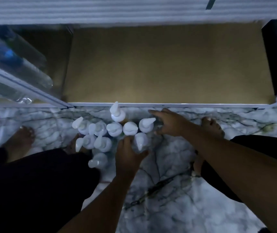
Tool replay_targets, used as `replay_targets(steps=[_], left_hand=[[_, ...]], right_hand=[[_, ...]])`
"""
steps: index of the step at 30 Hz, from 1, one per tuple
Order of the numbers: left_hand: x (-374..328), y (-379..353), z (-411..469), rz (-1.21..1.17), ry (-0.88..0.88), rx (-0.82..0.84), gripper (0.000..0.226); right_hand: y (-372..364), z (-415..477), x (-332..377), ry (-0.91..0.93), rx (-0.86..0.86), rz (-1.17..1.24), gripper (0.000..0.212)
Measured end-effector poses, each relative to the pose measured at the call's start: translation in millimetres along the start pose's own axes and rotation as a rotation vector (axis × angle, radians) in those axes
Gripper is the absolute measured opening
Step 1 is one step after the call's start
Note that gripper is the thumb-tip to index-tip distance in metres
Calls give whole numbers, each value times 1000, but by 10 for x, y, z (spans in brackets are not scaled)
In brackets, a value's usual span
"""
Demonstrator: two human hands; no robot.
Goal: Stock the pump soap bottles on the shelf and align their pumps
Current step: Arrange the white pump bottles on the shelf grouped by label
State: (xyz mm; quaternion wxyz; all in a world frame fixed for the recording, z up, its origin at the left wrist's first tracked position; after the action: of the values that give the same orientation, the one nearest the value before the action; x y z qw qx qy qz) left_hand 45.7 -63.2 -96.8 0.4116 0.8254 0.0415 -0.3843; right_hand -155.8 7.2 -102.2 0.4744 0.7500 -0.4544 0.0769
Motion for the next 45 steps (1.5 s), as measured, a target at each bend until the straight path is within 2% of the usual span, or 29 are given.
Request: replay_targets(steps=[2, 5, 7, 11, 15, 18, 22, 24, 26, 27, 31, 34, 40, 45], left_hand=[[-17, 1, 37, 7, -6, -44, 67], [-38, -29, 68, 28, 1, -75, 63], [-71, -38, 51, 19, 6, -109, 60], [-119, -12, -15, -46, 18, -164, 49], [-124, 31, -111, -58, 19, -141, 46], [-210, 93, -231, -115, 23, -60, 49], [-481, 230, -313, -274, -60, 28, 66], [-669, 351, -277, -346, -89, 36, 79], [-980, 563, -250, -391, -129, 47, 84], [-1156, 715, -255, -397, -154, 49, 81], [-1873, 1471, -381, -419, -302, 51, 41], [-2281, 2060, -555, -472, -389, 75, 38], [-2764, 3089, -843, -682, -460, -35, 21], [-2906, 3348, -1001, -865, -449, 13, 40]], right_hand=[[-50, 125, 46, 70, 23, -30, 94], [-104, 191, 130, 149, 31, -32, 76], [-103, 184, 162, 177, -10, -35, 65], [-100, 79, 92, 145, -119, 25, 60], [1, -155, -121, -5, -176, 180, 74], [212, -426, -306, -120, -252, 276, 72], [582, -825, -284, -148, -311, 391, 83], [847, -1050, -111, -118, -368, 451, 83], [1122, -1280, 169, -85, -404, 448, 73], [1249, -1392, 329, -63, -410, 433, 67], [1698, -1814, 948, 37, -419, 461, 54], [1932, -2094, 1399, 89, -433, 479, 50], [2331, -2498, 2089, 207, -512, 663, 43], [2419, -2664, 2612, 333, -452, 974, 36]])
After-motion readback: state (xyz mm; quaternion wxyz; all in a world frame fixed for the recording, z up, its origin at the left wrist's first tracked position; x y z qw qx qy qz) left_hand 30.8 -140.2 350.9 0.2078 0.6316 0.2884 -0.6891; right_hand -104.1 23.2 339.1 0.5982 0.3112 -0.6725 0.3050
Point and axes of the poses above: each hand's wrist, its own z-axis towards the middle knuckle, its own y-axis out of the back of the hand, x = y × z, the point moved 8 cm from there along z, towards the middle knuckle, and after that the axes turned 3 degrees about -z, right-handed, at the moved point
